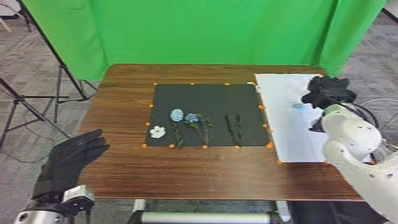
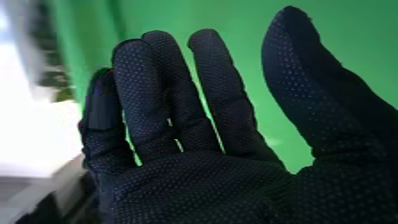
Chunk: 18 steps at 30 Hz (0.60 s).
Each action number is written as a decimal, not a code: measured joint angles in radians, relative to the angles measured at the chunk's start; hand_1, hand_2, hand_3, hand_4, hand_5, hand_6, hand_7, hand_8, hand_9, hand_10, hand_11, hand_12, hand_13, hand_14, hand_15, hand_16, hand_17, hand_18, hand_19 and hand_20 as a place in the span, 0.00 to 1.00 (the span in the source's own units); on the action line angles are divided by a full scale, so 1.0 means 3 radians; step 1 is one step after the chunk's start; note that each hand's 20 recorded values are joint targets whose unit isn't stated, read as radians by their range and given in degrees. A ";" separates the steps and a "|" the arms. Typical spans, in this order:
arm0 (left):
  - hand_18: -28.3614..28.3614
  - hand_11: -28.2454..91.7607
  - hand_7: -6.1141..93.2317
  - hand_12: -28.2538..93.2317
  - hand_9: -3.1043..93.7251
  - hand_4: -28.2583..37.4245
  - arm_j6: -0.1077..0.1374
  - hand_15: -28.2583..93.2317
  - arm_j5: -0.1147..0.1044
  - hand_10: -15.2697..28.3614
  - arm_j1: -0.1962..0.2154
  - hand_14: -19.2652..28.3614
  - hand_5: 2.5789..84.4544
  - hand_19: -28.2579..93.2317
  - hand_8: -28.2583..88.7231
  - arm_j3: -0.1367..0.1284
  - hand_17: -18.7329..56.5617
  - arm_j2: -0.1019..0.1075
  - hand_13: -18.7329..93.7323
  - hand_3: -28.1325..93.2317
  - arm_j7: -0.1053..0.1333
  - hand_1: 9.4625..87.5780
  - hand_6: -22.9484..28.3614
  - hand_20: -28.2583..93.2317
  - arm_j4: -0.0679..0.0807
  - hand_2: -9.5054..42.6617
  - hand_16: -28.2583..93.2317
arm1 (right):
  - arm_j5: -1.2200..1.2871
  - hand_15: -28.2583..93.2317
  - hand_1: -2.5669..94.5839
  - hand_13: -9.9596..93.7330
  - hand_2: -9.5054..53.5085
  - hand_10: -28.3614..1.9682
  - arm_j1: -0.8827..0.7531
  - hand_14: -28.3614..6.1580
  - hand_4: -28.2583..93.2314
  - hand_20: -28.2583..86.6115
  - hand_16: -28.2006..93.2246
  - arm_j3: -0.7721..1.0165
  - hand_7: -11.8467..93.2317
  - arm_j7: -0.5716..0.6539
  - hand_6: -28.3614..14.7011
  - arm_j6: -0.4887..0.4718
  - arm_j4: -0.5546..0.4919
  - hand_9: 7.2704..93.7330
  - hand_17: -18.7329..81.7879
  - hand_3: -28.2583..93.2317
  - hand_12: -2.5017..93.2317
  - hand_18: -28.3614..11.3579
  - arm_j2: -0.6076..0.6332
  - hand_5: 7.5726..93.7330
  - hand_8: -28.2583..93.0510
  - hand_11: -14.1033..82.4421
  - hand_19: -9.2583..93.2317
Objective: Arrange flowers
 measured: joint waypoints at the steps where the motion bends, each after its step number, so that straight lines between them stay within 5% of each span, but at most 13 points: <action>1: 0.87 0.54 0.21 0.31 0.43 0.23 -0.0003 0.73 0.0002 0.86 -0.0012 1.00 0.53 0.70 0.17 0.0004 0.12 -0.0001 0.42 0.92 -0.0004 0.23 0.72 0.33 0.0000 0.30 0.13 | 0.0000 0.86 0.37 0.45 0.00 0.37 -0.0027 0.26 0.00 0.61 0.34 0.0019 0.32 0.0001 0.53 -0.0008 0.0053 0.48 0.30 0.97 0.20 0.08 0.0012 0.51 0.12 0.41 0.82; 18: 0.88 0.54 0.21 0.31 0.43 0.23 -0.0036 0.73 0.0016 0.86 -0.0107 1.00 0.53 0.70 0.17 0.0056 0.12 -0.0017 0.42 0.92 -0.0018 0.23 0.72 0.33 0.0010 0.30 0.13 | -0.0024 0.86 0.37 0.44 0.00 0.37 0.0113 0.25 0.00 0.62 0.34 -0.0179 0.31 0.0009 0.54 -0.0147 0.0275 0.47 0.29 0.97 0.20 0.07 -0.0149 0.48 0.11 0.39 0.81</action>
